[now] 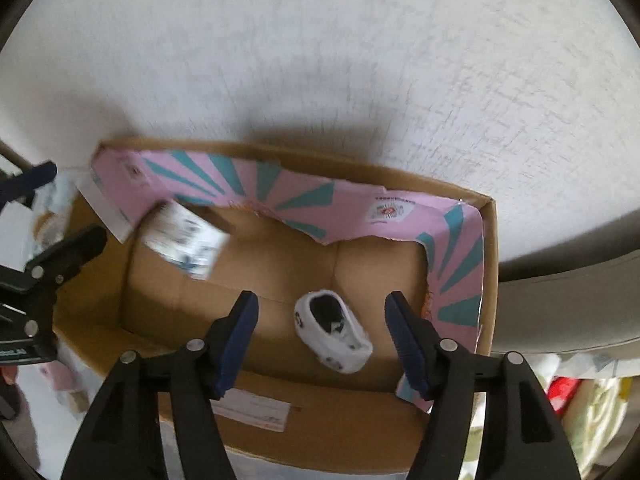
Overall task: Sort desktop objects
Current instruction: 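Carry both items into the pink cardboard box and open both tools, then move both tools back over the tray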
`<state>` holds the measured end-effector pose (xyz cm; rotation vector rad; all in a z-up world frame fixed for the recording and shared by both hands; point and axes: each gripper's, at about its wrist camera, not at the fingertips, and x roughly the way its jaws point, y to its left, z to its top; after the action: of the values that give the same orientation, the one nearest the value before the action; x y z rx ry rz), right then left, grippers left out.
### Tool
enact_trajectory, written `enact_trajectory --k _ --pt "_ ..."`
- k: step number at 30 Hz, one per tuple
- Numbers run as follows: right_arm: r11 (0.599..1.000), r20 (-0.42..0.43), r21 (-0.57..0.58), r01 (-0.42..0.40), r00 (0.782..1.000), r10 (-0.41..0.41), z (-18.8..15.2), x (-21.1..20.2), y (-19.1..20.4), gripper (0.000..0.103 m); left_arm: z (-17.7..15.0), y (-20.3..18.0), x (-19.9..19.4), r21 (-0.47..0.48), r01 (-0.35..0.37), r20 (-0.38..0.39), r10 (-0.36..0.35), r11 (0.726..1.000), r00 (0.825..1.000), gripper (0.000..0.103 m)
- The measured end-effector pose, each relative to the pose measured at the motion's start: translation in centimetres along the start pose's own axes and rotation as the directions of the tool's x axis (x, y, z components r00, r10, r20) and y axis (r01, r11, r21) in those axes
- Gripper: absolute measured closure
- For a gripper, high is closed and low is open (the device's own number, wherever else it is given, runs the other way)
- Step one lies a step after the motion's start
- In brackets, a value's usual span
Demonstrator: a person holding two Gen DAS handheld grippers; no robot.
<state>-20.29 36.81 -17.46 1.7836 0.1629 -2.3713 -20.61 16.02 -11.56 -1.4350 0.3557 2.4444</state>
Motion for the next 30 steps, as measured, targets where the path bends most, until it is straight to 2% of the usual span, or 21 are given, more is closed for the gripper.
enact_trajectory --k 6,11,16,20,25,30 --pt "1.0 0.05 -0.005 -0.002 0.999 0.002 0.0 -1.8 0.2 0.041 -0.4 1.1 -1.4 -0.018 -0.007 0.014 0.007 1.0 1.0 0.0" --pt "0.999 0.087 -0.032 0.003 0.996 0.0 -0.2 -3.8 1.5 0.041 -1.4 3.8 -3.6 -0.041 0.006 0.024 -0.005 0.999 1.0 0.0" --pt "0.995 0.132 -0.096 0.04 0.991 -0.027 -0.9 -5.8 3.7 0.041 -2.8 6.7 -6.9 -0.032 -0.062 0.067 0.064 0.998 0.996 0.0" --pt "0.992 0.155 -0.121 0.03 0.988 -0.011 -1.5 -6.9 5.4 0.041 -4.1 9.3 -9.7 -0.056 -0.087 0.099 0.092 0.995 0.991 0.0" --pt "0.989 0.185 -0.145 0.005 0.982 0.022 -2.4 -7.7 8.0 0.041 -6.7 12.2 -12.8 -0.09 -0.104 0.125 0.115 0.99 0.986 0.0" --pt "0.982 0.2 -0.189 -0.024 0.978 0.062 -3.7 -8.7 10.9 0.041 -11.0 14.3 -15.0 -0.114 -0.12 0.133 0.135 0.986 0.982 0.0"
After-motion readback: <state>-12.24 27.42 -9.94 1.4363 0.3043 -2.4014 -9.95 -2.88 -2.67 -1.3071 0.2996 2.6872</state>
